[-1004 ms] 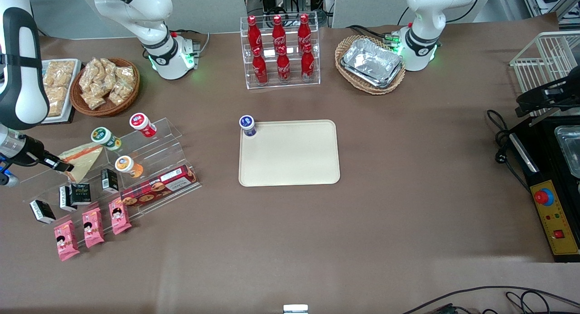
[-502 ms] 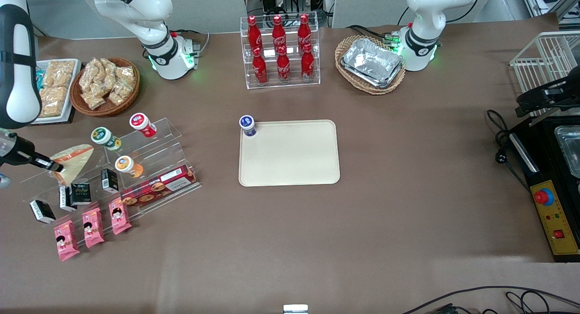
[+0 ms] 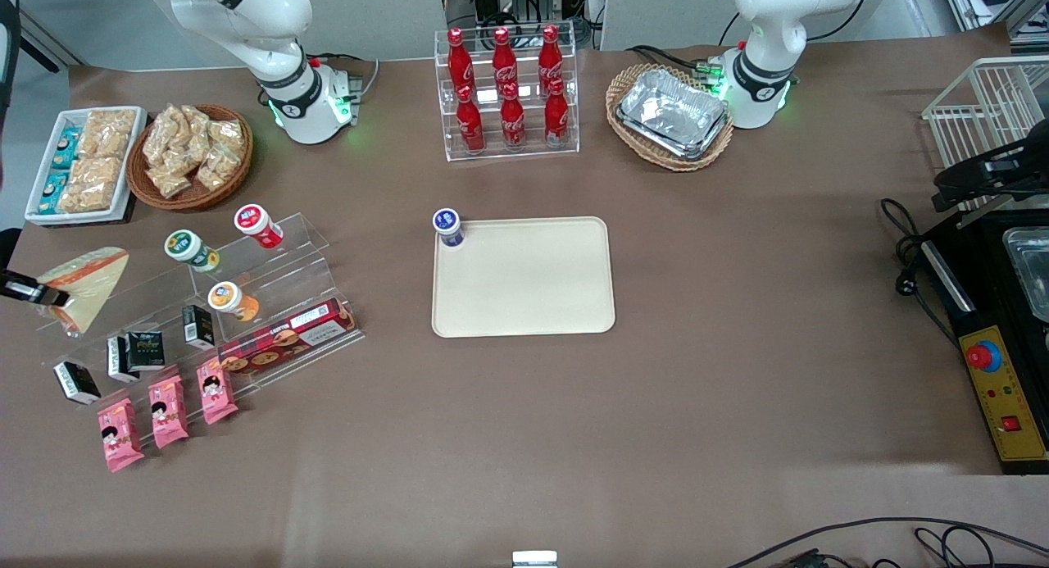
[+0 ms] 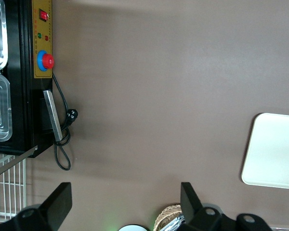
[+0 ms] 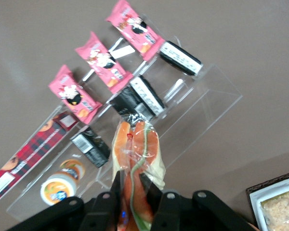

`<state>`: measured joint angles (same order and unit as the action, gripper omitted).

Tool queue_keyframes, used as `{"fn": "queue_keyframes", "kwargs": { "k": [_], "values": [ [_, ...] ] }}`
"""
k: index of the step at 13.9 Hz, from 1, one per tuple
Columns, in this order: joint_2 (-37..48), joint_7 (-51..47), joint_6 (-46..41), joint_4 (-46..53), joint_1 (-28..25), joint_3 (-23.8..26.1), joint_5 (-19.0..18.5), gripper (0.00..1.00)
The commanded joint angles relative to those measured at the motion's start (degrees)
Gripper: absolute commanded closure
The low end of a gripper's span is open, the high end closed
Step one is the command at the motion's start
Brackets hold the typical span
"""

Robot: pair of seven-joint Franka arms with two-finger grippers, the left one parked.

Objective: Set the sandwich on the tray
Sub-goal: 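Lift the sandwich out of the rack with the right gripper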

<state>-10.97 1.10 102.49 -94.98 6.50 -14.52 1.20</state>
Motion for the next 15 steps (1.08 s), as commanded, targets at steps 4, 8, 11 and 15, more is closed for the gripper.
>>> {"fn": "queue_keyframes", "kwargs": {
  "k": [4,8,11,15],
  "values": [
    [-3.9,6.4,-4.1,7.4,-0.9,4.3,0.2,0.92],
    [-3.4,11.0,-4.2,8.3,-1.9,7.5,0.1,0.92],
    [-3.2,14.4,-4.4,8.3,-2.5,12.0,-0.2,0.92],
    [-2.4,20.8,-5.4,8.3,-2.5,20.3,-0.1,0.92]
  ]
}}
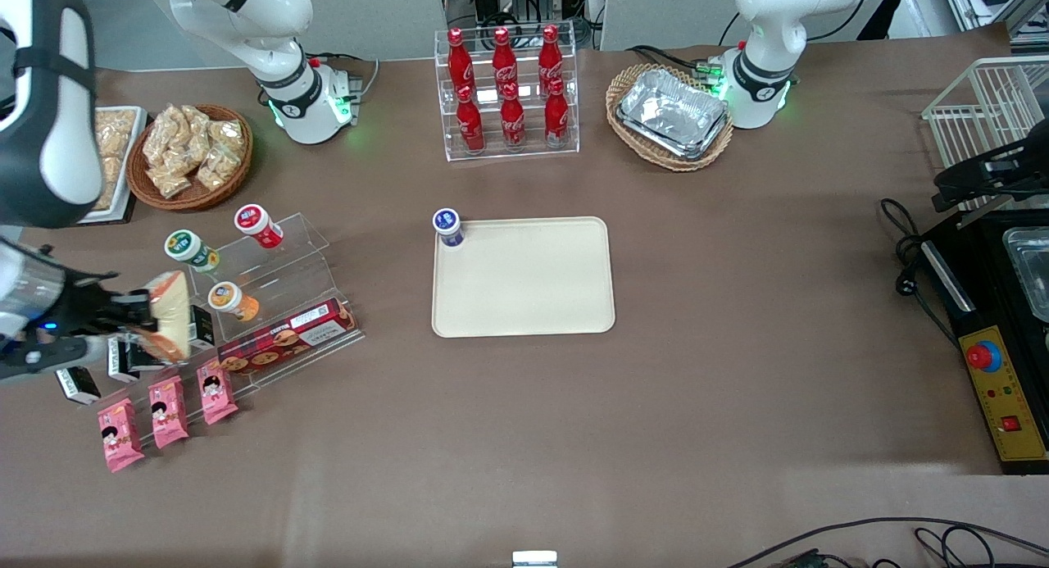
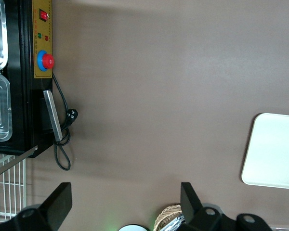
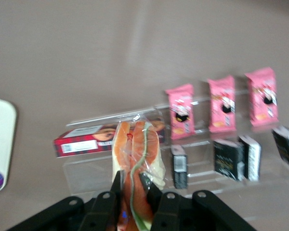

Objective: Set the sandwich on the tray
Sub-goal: 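Lift the sandwich out of the rack with the right gripper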

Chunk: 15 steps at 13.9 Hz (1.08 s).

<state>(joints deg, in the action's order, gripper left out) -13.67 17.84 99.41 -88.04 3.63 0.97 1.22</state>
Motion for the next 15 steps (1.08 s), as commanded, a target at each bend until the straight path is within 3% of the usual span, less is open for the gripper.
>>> {"fn": "queue_keyframes", "kwargs": {
  "k": [1,7,15],
  "values": [
    [0.4,4.0,-2.6,1.4,0.4,7.3,-0.3,0.92],
    [0.1,4.5,-3.6,1.4,-0.5,18.5,-0.3,0.92],
    [-1.4,4.0,-0.5,1.4,-15.3,18.7,-0.6,0.91]
  ]
}}
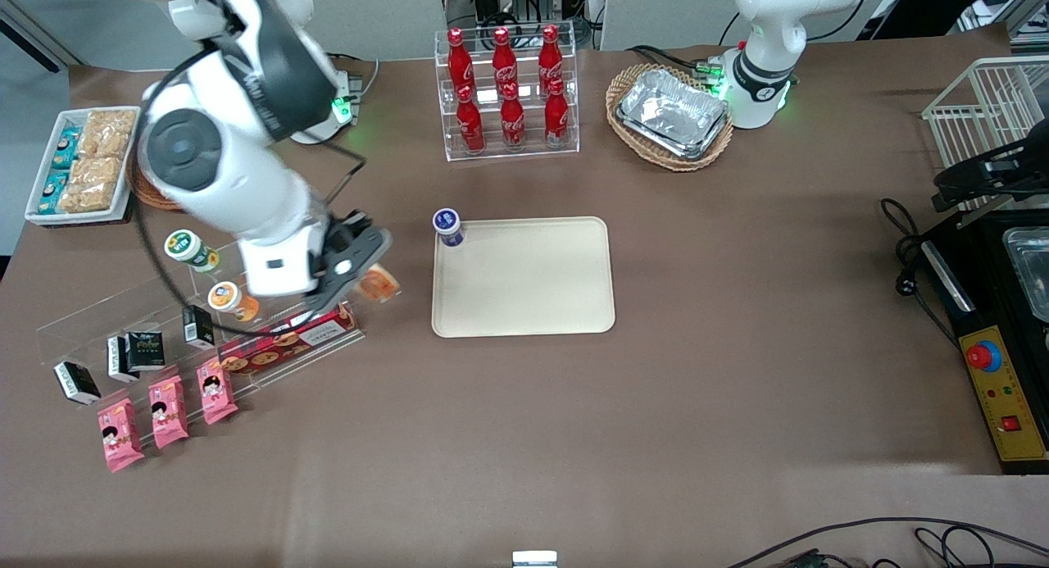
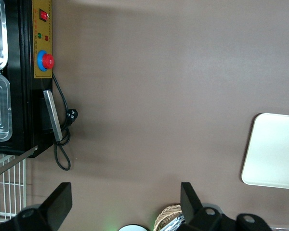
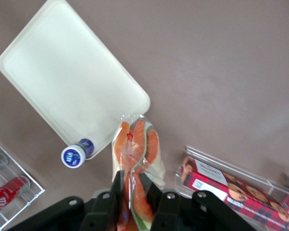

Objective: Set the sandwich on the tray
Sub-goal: 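Carry the sandwich over the cream tray and lower it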

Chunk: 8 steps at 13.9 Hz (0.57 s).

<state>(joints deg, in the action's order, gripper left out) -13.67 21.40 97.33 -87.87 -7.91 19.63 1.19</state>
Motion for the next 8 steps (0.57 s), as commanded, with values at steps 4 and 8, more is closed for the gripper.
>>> {"fn": "queue_keyframes", "kwargs": {
  "k": [4,8],
  "values": [
    [-5.5,1.0,7.6,1.2,-9.9,0.1,-2.6,0.91],
    [-9.8,6.8,11.7,1.1,-12.3,0.1,-3.8,0.91]
  ]
}}
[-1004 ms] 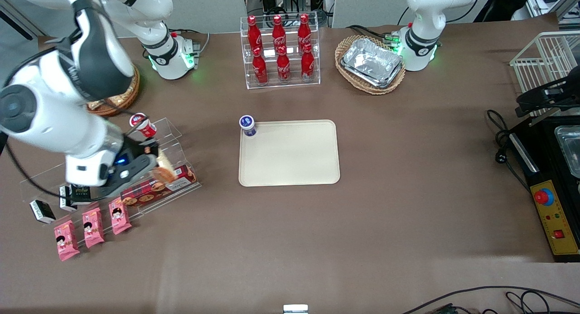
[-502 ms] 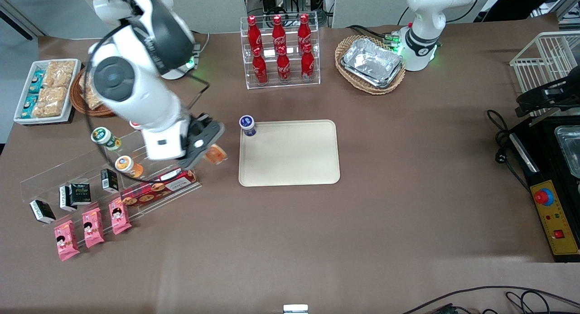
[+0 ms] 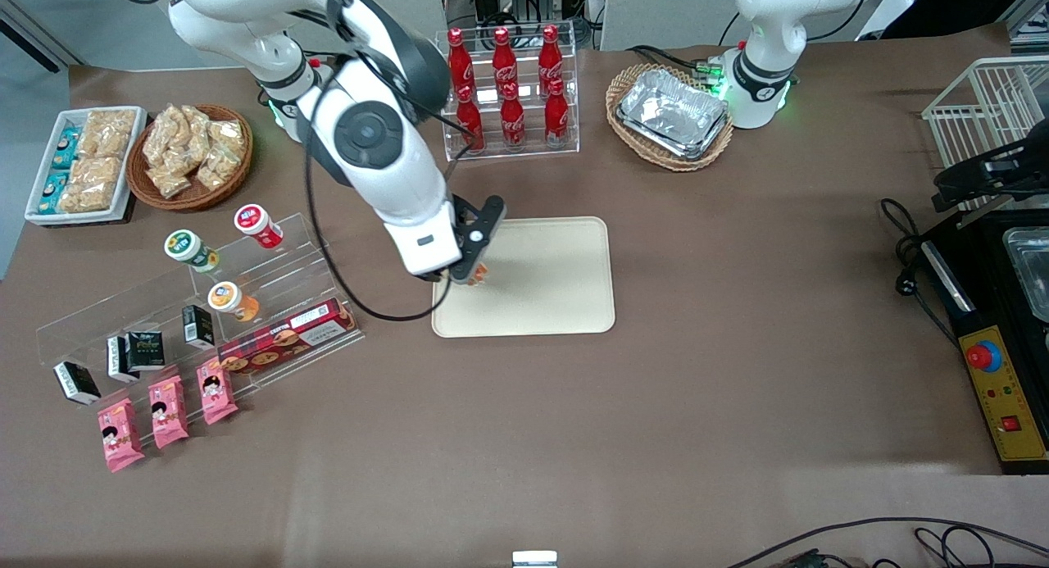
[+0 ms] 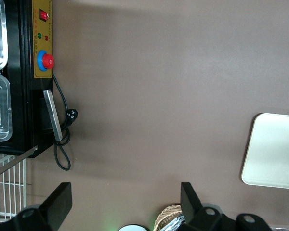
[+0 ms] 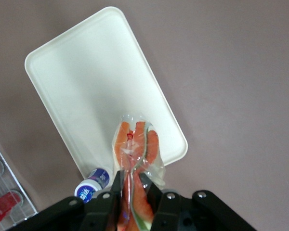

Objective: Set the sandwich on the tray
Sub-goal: 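Carry the sandwich over the cream tray and lower it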

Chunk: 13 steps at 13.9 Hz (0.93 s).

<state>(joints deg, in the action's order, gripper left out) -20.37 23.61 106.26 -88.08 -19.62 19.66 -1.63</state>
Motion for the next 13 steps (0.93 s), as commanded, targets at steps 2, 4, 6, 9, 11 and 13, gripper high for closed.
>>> {"fn": "queue_keyframes", "kwargs": {
  "k": [2,4,6,9,11,13],
  "values": [
    [-5.3,5.5,6.4,1.3,-2.3,0.0,-3.7,0.91],
    [-7.0,5.6,10.2,1.3,-3.5,0.0,-5.7,0.91],
    [-9.0,5.4,13.8,1.3,-4.5,0.0,-5.8,0.91],
    [-12.1,5.1,16.7,1.3,-6.5,-0.1,-10.5,0.91],
    [-13.7,5.0,17.7,1.3,-7.1,-0.1,-11.5,0.91],
    [-15.7,5.0,20.6,0.9,-7.8,-0.2,-11.6,0.9]
  ]
}}
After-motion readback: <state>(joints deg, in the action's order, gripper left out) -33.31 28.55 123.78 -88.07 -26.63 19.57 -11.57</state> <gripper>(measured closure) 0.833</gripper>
